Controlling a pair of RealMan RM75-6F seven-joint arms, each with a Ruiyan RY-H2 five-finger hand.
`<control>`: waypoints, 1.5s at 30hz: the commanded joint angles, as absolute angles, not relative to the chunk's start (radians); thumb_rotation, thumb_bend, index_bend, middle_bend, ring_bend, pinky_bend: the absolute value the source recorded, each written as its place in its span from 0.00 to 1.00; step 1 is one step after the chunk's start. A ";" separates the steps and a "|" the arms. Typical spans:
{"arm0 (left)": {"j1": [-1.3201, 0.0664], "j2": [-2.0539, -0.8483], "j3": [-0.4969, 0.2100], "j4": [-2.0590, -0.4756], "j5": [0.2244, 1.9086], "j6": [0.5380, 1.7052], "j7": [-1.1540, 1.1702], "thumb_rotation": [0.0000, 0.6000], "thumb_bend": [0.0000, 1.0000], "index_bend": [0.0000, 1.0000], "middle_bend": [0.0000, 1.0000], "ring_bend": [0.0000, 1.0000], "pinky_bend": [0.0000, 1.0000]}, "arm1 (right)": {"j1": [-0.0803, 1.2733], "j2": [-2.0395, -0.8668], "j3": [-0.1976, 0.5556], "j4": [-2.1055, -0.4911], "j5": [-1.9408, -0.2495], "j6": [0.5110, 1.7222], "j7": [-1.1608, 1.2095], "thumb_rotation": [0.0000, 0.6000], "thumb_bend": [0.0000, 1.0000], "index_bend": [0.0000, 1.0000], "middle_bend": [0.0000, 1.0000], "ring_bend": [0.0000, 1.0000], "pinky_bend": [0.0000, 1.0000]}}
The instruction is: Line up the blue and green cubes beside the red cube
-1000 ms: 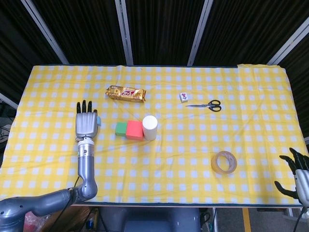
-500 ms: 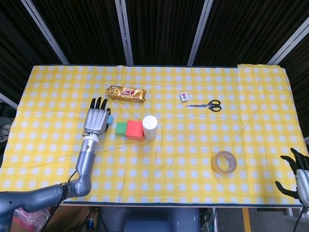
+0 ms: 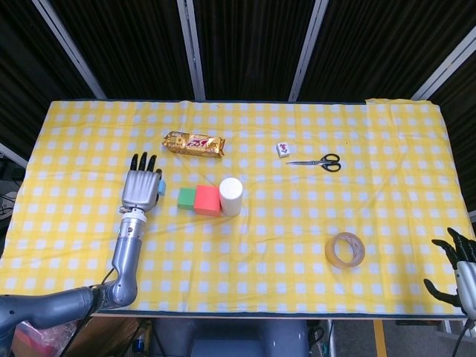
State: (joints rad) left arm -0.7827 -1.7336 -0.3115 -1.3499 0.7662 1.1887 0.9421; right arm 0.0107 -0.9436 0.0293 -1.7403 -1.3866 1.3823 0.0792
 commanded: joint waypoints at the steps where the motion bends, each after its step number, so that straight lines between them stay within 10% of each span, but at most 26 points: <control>1: -0.782 -1.739 -0.302 -1.338 0.763 1.184 0.935 1.00 0.40 0.46 0.07 0.00 0.00 | 0.011 -0.945 0.030 -1.740 -1.386 1.383 0.079 1.00 0.32 0.21 0.00 0.00 0.00; 45: -0.823 -1.880 -0.279 -1.169 0.786 1.161 0.882 1.00 0.40 0.46 0.07 0.00 0.00 | 0.006 -0.938 0.030 -1.734 -1.393 1.389 0.104 1.00 0.32 0.21 0.00 0.00 0.00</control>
